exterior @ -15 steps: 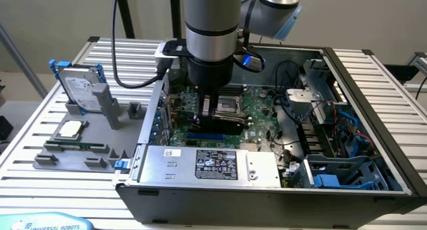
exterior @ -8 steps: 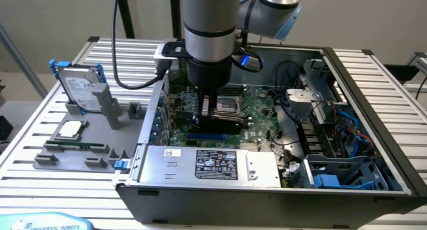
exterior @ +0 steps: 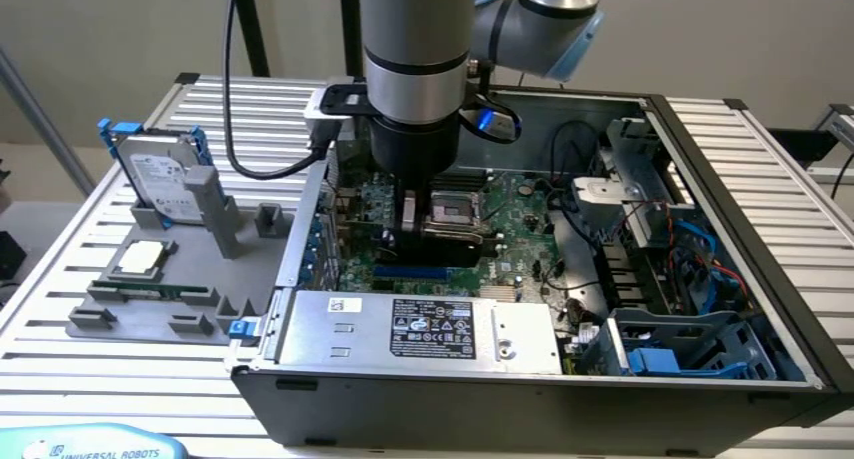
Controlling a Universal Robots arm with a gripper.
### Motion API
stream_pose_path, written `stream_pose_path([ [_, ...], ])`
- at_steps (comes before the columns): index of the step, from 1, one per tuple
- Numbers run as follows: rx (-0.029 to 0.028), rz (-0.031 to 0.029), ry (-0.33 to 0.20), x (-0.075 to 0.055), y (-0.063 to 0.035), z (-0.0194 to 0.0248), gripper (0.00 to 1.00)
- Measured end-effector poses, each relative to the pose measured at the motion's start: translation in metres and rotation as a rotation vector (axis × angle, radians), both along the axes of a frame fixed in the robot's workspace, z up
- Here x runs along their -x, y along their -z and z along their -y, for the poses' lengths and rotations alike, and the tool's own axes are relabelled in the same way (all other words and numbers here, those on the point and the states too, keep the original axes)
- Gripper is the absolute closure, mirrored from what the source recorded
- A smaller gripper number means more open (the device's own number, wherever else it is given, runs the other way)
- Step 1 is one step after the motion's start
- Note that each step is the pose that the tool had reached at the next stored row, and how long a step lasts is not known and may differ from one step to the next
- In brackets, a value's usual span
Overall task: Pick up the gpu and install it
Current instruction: 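Insert the gpu into the slot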
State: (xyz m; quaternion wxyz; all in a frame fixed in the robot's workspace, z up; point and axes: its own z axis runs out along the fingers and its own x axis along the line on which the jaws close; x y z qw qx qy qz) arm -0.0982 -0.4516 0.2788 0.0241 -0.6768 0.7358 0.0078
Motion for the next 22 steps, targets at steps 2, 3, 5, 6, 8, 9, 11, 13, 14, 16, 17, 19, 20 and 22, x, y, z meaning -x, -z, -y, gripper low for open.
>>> stream_pose_path([
  [2, -0.0004, 0.0005, 0.000, 0.000, 0.0008, -0.0001, 0.73],
  [3, -0.0001, 0.0004, 0.000, 0.001, 0.0014, 0.0000, 0.73],
  [5, 0.0011, 0.0004, 0.000, 0.002, 0.0025, 0.0000, 0.73],
  [6, 0.0020, 0.0004, 0.000, 0.002, 0.0031, 0.0000, 0.73],
  [8, 0.0051, 0.0002, -0.001, 0.002, 0.0040, 0.0000, 0.73],
  [9, 0.0064, 0.0002, -0.001, 0.003, 0.0047, 0.0000, 0.73],
  [11, 0.0082, 0.0001, -0.002, 0.003, 0.0062, 0.0000, 0.73],
  [13, 0.0085, 0.0002, -0.004, 0.003, 0.0071, 0.0000, 0.73],
  [14, 0.0086, 0.0001, -0.004, 0.004, 0.0075, 0.0000, 0.73],
  [16, 0.0084, -0.0001, -0.005, 0.004, 0.0083, -0.0001, 0.73],
  [17, 0.0085, -0.0002, -0.005, 0.004, 0.0087, -0.0001, 0.73],
  [19, 0.0086, -0.0004, -0.005, 0.005, 0.0093, -0.0004, 0.73],
  [20, 0.0087, -0.0004, -0.006, 0.005, 0.0096, -0.0006, 0.73],
  [22, 0.0084, -0.0003, -0.006, 0.005, 0.0106, -0.0012, 0.73],
])
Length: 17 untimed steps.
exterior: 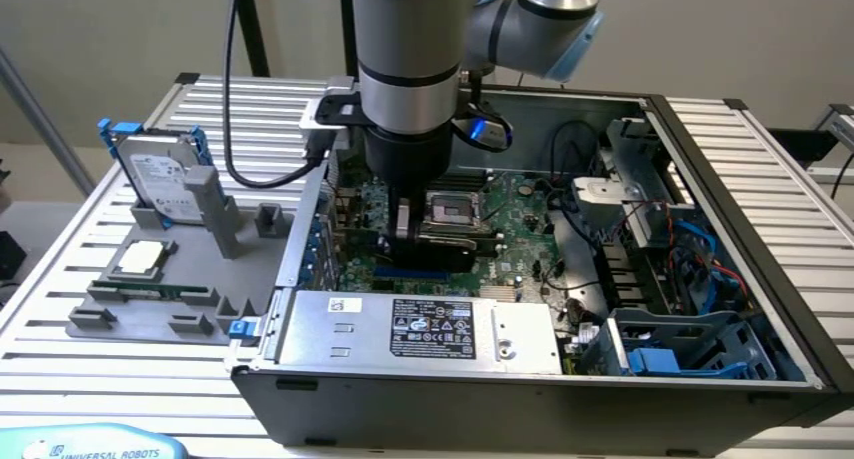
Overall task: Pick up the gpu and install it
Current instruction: 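Insert the gpu into the slot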
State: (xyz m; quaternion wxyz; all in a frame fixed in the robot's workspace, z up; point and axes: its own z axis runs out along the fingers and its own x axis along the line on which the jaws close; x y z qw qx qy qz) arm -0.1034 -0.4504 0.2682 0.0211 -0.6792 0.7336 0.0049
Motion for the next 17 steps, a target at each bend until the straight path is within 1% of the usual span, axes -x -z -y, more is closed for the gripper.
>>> stream_pose_path([
  [12, 0.0000, -0.0003, -0.001, 0.0020, 0.0079, -0.0036, 0.73],
  [17, 0.0010, -0.0011, -0.001, 0.0026, 0.0102, -0.0041, 0.73],
])
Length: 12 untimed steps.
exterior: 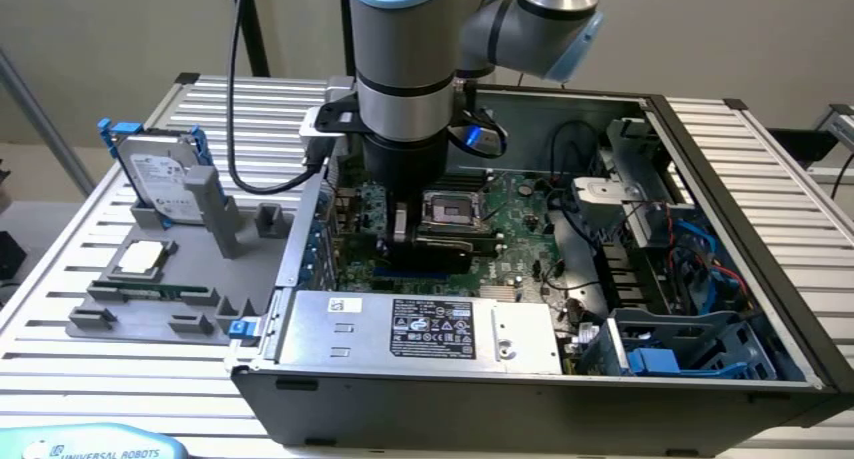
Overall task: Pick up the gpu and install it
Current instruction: 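Insert the gpu into the slot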
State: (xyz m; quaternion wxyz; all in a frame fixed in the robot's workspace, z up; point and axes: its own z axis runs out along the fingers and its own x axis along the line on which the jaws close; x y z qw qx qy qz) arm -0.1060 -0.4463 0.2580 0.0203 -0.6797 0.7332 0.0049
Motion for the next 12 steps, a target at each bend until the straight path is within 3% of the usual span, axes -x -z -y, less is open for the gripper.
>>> stream_pose_path([
  [5, 0.0026, -0.0034, 0.000, 0.0004, 0.0008, 0.0000, 0.73],
  [7, 0.0127, -0.0033, -0.002, 0.0004, 0.0006, -0.0002, 0.73],
  [12, 0.0135, -0.0031, -0.006, 0.0004, -0.0008, -0.0010, 0.73],
])
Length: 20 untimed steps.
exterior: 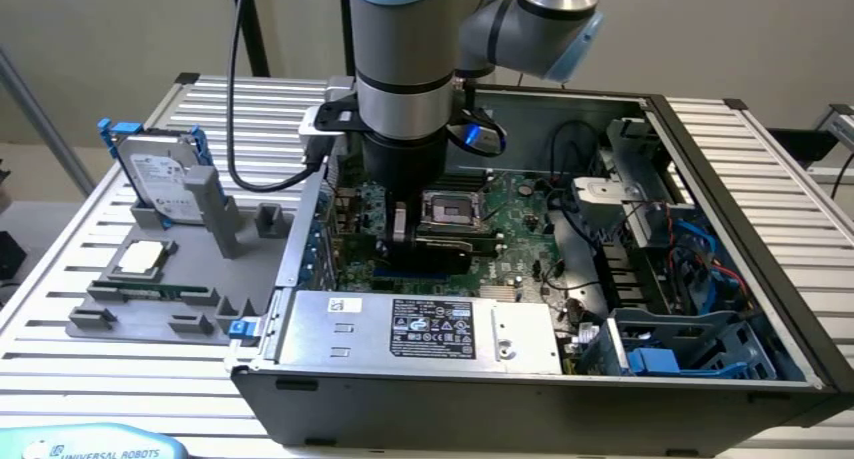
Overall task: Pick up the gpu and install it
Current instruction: 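Insert the gpu into the slot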
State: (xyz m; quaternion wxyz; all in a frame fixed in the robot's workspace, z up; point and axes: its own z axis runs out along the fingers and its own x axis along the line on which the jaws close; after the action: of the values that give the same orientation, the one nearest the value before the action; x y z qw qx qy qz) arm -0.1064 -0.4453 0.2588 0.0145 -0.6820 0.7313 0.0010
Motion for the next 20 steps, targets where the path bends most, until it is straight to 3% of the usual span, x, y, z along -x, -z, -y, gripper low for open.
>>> stream_pose_path([
  [7, 0.0033, -0.0001, -0.003, 0.0000, -0.0003, 0.0000, 0.73],
  [20, 0.0031, 0.0004, -0.006, 0.0000, 0.0023, -0.0001, 0.73],
])
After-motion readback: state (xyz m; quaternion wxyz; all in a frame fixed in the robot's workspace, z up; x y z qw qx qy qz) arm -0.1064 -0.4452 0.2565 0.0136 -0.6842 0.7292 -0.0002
